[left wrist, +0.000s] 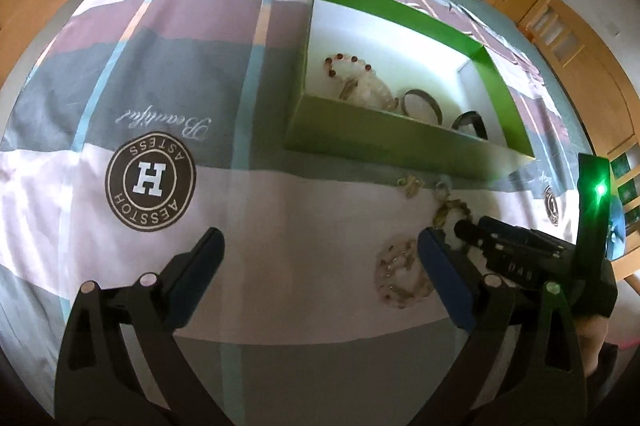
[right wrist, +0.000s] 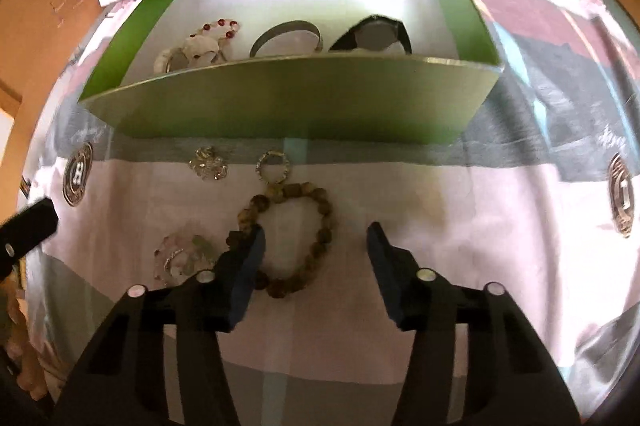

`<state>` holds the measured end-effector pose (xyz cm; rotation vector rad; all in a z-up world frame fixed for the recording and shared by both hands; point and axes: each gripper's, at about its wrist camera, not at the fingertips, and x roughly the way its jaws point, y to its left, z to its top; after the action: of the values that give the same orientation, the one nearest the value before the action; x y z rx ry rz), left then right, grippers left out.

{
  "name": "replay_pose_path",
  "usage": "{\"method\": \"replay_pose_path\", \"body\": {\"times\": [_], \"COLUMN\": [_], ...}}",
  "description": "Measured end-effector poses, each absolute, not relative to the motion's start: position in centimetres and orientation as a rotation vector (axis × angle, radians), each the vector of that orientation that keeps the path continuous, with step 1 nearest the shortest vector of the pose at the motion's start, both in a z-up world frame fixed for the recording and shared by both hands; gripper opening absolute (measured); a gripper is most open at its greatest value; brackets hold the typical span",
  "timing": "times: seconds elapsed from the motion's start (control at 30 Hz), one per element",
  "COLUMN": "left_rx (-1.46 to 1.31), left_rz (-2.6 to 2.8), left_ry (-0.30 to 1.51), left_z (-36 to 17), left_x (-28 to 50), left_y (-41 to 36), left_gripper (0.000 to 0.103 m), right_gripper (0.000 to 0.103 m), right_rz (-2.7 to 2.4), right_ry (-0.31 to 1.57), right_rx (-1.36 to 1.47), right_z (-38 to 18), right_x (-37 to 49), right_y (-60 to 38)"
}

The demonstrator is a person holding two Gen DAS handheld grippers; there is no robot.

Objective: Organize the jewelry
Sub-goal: 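Grasp the brown wooden-bead bracelet with the right tool, then grasp the pink crystal bracelet with the left tool while the right tool holds the brown beads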

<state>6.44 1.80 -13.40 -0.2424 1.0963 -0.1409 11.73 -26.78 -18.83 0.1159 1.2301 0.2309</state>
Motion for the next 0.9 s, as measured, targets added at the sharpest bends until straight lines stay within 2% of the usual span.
{"method": "replay_pose_path", "body": {"times": [0.1,0.17,0.2,0.23,0.33,0.47,0.73,0.77,0.9], "left_rx": [-0.241,-0.235,-0.229,-0.219,-0.190,-0.177,-0.142,-0.137,-0.109], "left_rz": [-0.135,-0.143,-0.148,-0.148,-0.143,-0.139,-0.172,-0.176,-0.221], "left_ry": [1.093,1.097,1.096,1.094,1.101,1.107,1.116,1.119,1.167], "left_z": [-13.5,-13.6,-13.6,-13.6,-13.9,-14.5,-14.5,-14.6,-15.1], "left_x": [6.3,6.3,6.2,6.1,6.1,6.1,6.3,6.4,7.3], "left_y": [1.8,1.7,1.5,1.4,0.9,0.5,-0.6,-0.8,-2.3], "left_gripper": [0.098,0.098,0.098,0.098,0.098,0.098,0.098,0.097,0.080], "right_gripper": [0.044,0.031,0.017,0.010,0.008,0.008,0.008,0.008,0.008], "right_rz": [0.202,0.197,0.190,0.167,0.162,0.160,0.210,0.219,0.236], "right_ry": [1.218,1.202,1.192,1.168,1.130,1.116,0.976,0.973,0.975], "right_rx": [0.156,0.117,0.086,0.008,-0.072,-0.032,-0.004,-0.001,0.006], "right_z": [-18.9,-18.9,-18.9,-19.0,-19.0,-18.0,-11.9,-11.6,-11.2], "right_x": [12.1,12.2,12.0,11.8,11.5,11.3,10.1,9.9,9.7], "right_y": [-27.2,-26.7,-26.5,-25.8,-24.7,-25.4,-25.6,-25.7,-25.8]}}
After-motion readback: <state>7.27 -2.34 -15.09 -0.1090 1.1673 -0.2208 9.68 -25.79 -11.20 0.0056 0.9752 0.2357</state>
